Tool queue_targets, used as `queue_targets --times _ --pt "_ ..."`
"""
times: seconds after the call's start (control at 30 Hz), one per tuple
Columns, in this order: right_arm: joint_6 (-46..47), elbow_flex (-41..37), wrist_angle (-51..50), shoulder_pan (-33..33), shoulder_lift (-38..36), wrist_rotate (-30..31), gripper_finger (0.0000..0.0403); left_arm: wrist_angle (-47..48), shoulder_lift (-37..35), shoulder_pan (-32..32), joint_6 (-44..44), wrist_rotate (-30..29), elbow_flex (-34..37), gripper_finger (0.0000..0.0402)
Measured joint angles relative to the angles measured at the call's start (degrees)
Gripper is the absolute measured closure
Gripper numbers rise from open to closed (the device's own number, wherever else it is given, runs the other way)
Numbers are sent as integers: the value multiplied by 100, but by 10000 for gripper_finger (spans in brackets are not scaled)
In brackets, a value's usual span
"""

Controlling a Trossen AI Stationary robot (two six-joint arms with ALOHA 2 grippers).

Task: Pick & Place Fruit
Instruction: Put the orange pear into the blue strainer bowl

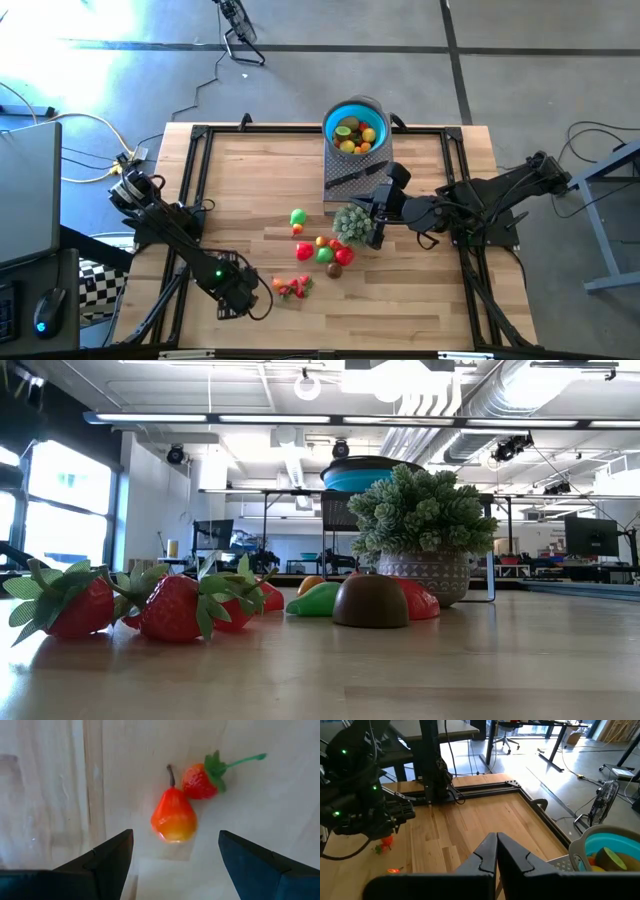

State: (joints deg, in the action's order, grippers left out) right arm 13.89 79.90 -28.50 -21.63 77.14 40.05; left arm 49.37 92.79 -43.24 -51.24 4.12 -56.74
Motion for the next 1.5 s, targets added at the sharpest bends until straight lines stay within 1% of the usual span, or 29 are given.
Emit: queue_targets --times 0.13,0.37,0.67,0.9,1.0,1.17,1.27,1.37,1.5 --pt "0 1 1 0 0 1 398 -312 0 0 -2 17 219 114" --pt "0 0 3 0 0 2 398 -672 0 2 -15 0 393 114" --pt "0 1 3 0 0 1 398 -807 -13 9 -24 -59 573 114" --pt "0 2 3 0 0 0 398 -832 -13 9 -5 -66 583 118" --pt "0 1 3 -1 0 0 398 -858 -13 9 -9 -84 591 136" --pt "0 2 3 0 0 0 398 -815 -11 11 -9 -119 598 187" --pt "0 1 3 -1 0 0 398 -801 -8 11 -11 -177 600 210" --pt "2 0 3 0 0 0 398 -799 -7 11 -52 -231 602 225" --pt "0 1 3 -1 0 0 398 -791 -5 11 -130 -294 602 233"
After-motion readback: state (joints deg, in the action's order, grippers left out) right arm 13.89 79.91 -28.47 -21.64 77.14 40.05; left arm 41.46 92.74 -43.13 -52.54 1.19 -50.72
